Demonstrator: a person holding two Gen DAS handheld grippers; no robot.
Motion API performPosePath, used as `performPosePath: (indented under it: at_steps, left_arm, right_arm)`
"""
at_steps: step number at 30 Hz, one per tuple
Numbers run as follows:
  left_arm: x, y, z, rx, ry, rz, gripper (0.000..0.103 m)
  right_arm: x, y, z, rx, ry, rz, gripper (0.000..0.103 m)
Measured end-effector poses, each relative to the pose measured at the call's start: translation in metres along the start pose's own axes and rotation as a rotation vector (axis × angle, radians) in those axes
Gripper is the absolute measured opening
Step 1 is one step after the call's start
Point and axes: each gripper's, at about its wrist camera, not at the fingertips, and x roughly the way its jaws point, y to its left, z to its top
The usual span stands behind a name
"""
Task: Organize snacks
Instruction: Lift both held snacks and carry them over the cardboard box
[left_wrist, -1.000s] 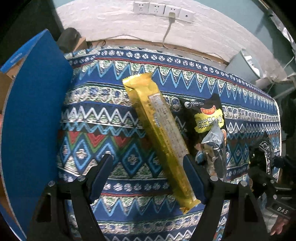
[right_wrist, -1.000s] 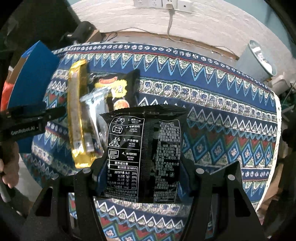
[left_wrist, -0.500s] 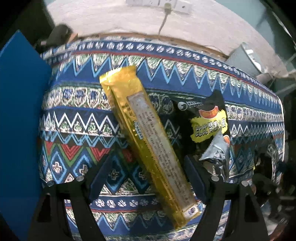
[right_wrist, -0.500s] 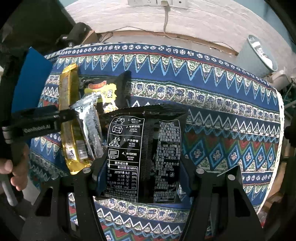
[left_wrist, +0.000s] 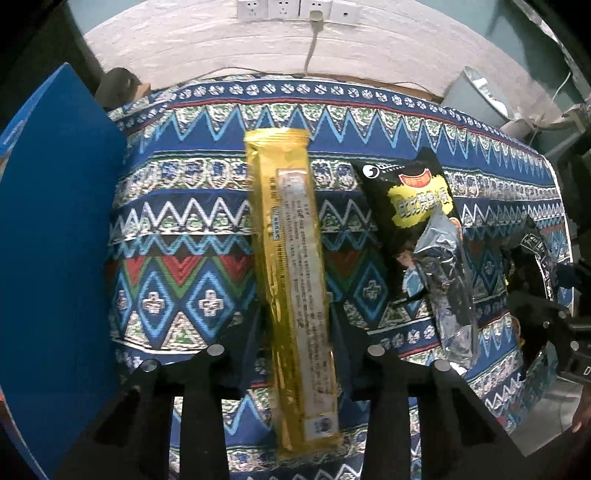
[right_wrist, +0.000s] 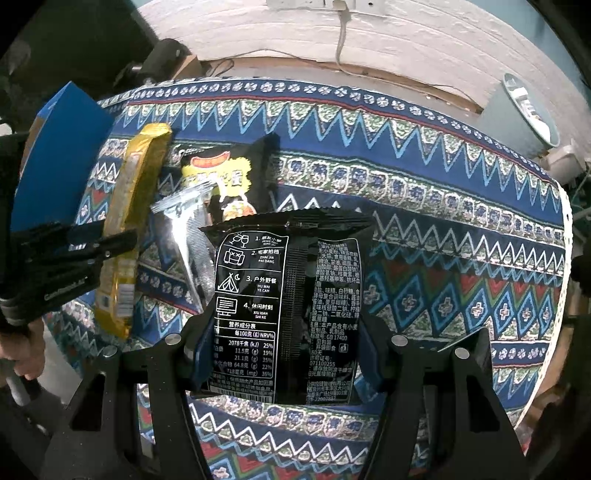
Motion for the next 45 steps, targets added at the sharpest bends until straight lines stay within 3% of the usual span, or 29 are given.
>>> performPosePath:
  at_steps: [15,19,22,32,45]
  left_arm:
    - [0.011,0.002,0.015,0.038,-0.058,0.038,0.04]
    - [0.009,0.003,0.011,0.064,-0.073,0.034,0.029]
    - [0.003,0.0,0.005,0.085,-0.084,0.041,0.028]
    - [-0.033,0.005,-0.021,0.118,-0.126,0.061,0.028]
    - [-0.095,0.011,-0.034,0.101,-0.208,0.031,0.028]
  right_arm:
    - [0.006,0.002,0.002,0.001,0.013,-0.005,0.063]
    - [0.006,0.005,0.005,-0.005,0.009,-0.008,0.063]
    - [0.004,0.01,0.008,-0.014,-0.002,-0.01,0.063]
    - [-0.015,0.026,0.015,-0.049,-0.045,-0.016,0.063]
    - [-0.059,0.057,0.018,-0.097,-0.134,-0.021,0.063]
